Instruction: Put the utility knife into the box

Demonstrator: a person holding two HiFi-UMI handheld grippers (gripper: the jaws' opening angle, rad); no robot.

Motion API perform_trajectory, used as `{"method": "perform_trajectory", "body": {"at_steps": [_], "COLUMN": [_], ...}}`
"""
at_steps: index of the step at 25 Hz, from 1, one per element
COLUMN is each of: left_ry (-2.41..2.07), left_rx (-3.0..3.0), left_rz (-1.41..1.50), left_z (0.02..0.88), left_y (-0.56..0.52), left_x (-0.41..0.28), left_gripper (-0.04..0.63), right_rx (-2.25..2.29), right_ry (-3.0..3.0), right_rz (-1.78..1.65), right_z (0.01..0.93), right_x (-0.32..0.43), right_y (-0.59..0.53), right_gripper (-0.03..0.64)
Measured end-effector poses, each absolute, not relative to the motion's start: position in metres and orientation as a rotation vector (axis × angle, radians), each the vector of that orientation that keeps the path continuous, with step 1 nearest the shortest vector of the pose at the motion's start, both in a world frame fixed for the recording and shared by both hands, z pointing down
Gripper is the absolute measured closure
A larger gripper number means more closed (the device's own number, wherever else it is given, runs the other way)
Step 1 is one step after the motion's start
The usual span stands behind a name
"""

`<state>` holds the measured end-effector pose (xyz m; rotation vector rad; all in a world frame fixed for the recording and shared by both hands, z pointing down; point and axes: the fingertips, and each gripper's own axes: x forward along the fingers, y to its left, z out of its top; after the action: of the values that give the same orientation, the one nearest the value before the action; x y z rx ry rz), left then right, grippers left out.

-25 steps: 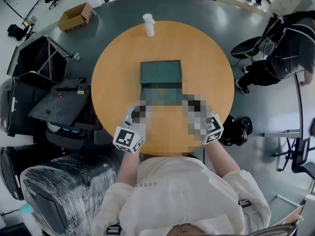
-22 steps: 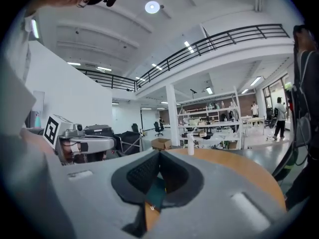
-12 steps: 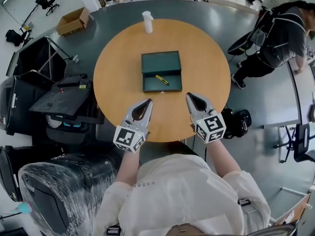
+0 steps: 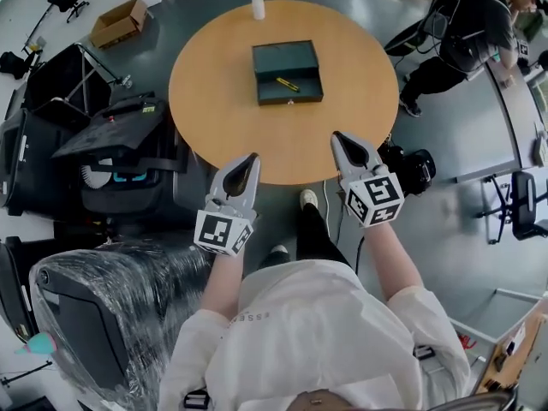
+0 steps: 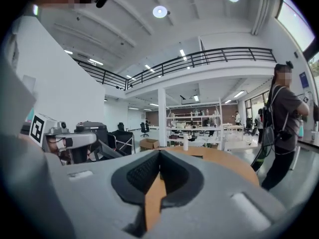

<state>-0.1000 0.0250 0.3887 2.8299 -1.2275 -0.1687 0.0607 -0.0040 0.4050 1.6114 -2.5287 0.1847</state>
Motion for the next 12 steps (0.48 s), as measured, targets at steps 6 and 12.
{"method": "perform_trajectory", "body": {"at_steps": [6, 12], "left_ry": [-1.202, -1.248], "left_rx": [2.793, 2.776], "left_rz": [-0.132, -0.130], "left_z": [0.400, 0.396], "left_y": [0.082, 0.109], "left_x": [-0.110, -0.105], "left_gripper": [0.588, 0.588], "right_rx": [1.616, 1.567], "right_ry": [-2.506, -2.551], "right_rz": [0.263, 0.248], "right_z": [0.420, 0.414], "right_x": [0.050, 0.047], "right_y": [0.068, 0.107], "right_gripper": [0.624, 0.624]}}
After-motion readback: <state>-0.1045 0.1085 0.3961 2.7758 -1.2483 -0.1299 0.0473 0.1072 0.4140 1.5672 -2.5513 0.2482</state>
